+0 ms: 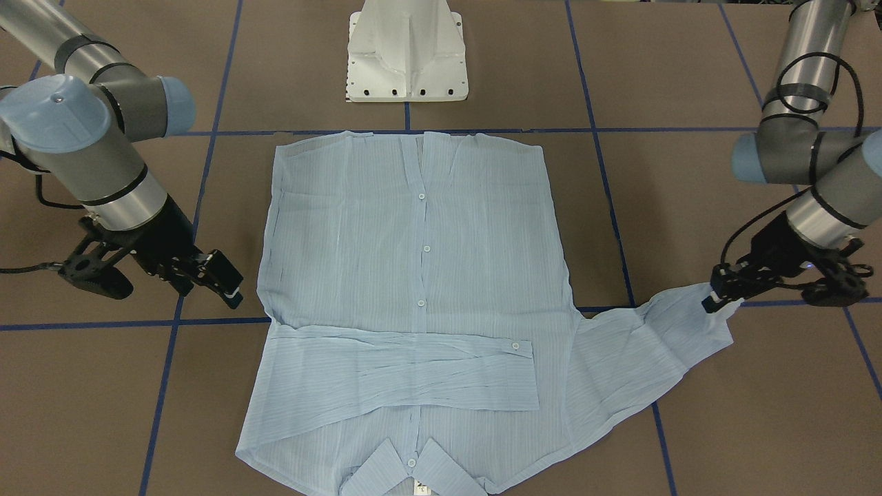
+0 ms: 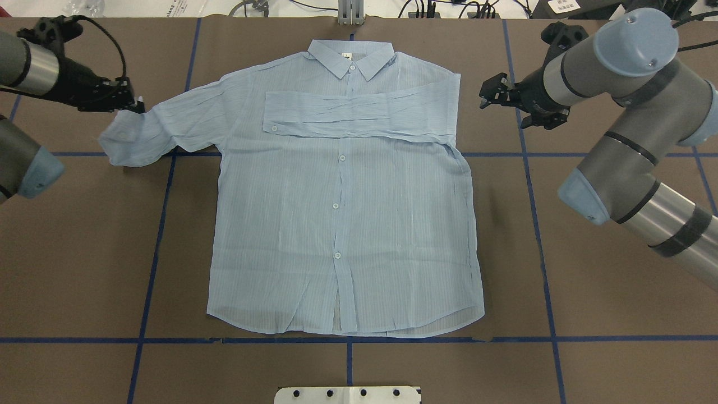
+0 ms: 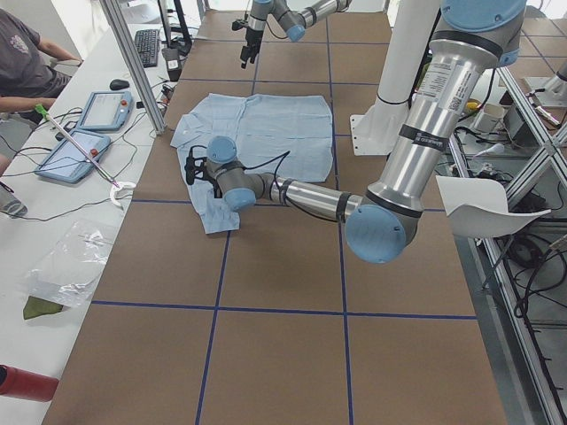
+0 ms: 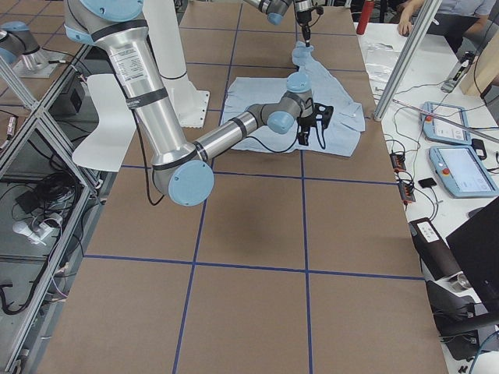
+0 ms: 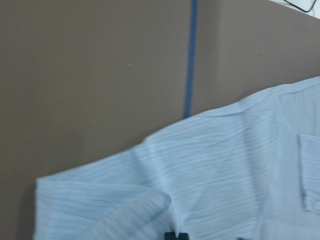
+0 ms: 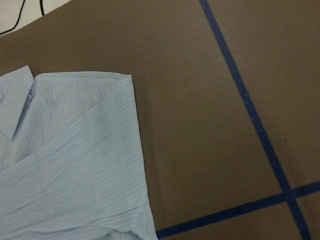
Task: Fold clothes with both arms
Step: 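Fold the sleeve nearest the left gripper across the shirt's upper back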
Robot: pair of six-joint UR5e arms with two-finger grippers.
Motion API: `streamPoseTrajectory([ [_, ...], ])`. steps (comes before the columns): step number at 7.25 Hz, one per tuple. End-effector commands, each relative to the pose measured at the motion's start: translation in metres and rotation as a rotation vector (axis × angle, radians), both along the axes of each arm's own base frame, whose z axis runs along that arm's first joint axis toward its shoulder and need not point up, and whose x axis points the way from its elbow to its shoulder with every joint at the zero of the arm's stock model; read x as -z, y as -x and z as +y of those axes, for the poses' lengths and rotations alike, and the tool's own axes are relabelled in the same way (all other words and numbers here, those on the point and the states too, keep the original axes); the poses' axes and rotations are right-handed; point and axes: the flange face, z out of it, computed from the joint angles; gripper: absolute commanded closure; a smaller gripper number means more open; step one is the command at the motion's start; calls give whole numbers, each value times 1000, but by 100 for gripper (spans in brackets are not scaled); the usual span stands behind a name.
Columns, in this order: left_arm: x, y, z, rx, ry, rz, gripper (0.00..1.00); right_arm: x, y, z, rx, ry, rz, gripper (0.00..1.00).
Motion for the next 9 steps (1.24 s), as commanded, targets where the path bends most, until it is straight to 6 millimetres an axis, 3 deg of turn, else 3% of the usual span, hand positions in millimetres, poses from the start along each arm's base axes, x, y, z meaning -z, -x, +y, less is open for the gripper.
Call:
streamPoseTrajectory([
  [1,129,-68,-9,31,139,101,100,-29,-28,6,17,-18,39,1],
  [4,231,-144,-5,65,125,150,100,-49,-44,8,14,-17,68,1],
  [5,264,-181,-8,99,166,171,100,-54,-49,9,11,-21,73,1],
  [6,289,-206,-10,118,174,177,100,-60,-52,10,8,-17,76,1],
  [9,314,-259,-5,163,179,159,100,-67,-55,14,7,-14,80,1],
])
